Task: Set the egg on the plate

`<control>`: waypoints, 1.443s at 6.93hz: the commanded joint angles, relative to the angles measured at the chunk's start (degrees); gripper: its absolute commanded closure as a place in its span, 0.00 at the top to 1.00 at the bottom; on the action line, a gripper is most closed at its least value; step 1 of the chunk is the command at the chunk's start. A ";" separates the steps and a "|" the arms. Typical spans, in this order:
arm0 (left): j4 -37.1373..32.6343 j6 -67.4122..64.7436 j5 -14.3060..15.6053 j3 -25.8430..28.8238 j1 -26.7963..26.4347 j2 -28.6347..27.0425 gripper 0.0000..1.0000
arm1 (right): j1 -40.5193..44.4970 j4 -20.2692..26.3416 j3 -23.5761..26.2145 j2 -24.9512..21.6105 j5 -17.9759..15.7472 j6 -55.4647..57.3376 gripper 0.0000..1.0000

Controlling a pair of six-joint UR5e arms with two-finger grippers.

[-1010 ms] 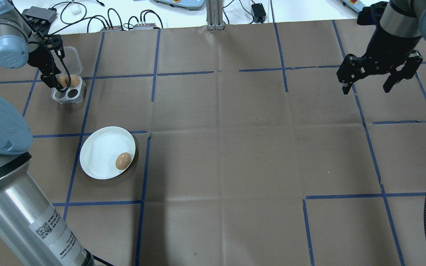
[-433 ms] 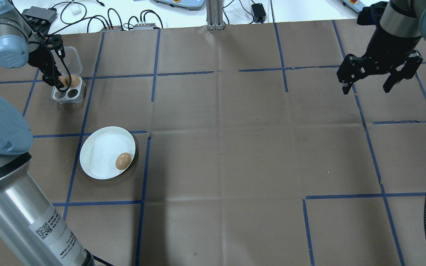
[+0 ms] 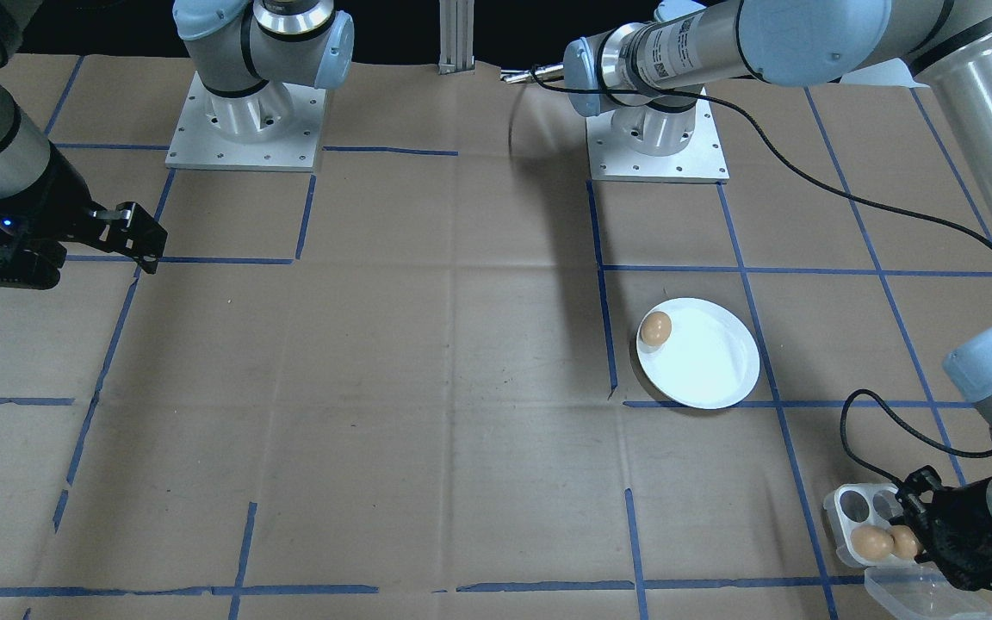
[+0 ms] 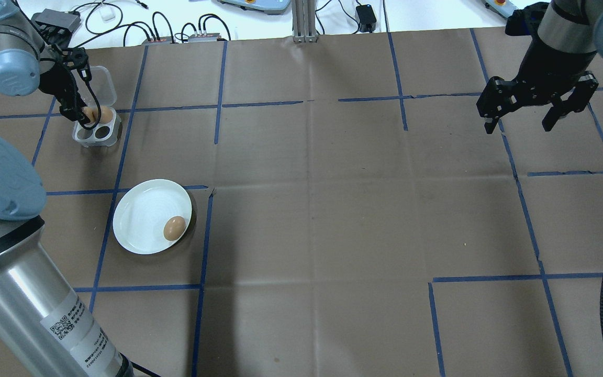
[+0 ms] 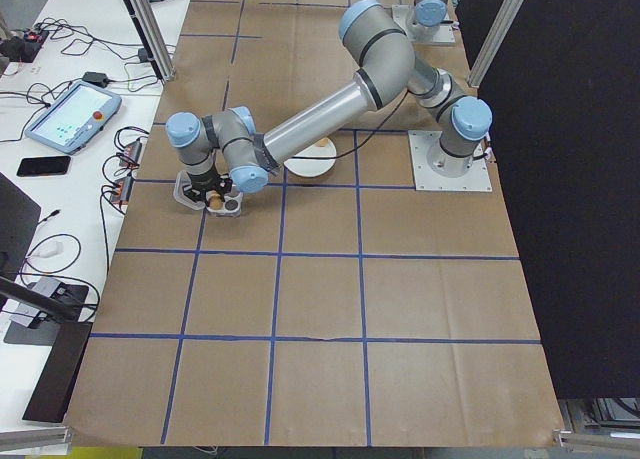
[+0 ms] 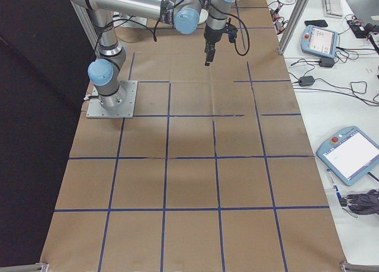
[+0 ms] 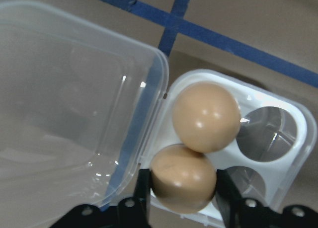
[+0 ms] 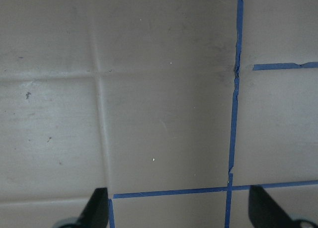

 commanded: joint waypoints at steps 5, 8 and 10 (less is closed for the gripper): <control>-16.48 -5.46 0.45 -0.39 -0.17 11.91 0.30 | 0.00 0.00 0.00 0.00 0.00 0.00 1.00; -18.82 -15.21 -0.34 -18.06 -1.49 26.55 0.30 | 0.00 -0.09 0.00 0.00 0.00 0.00 1.00; -9.37 -19.54 -0.08 -33.37 -5.08 34.58 0.30 | 0.00 0.00 0.00 0.00 0.00 0.00 1.00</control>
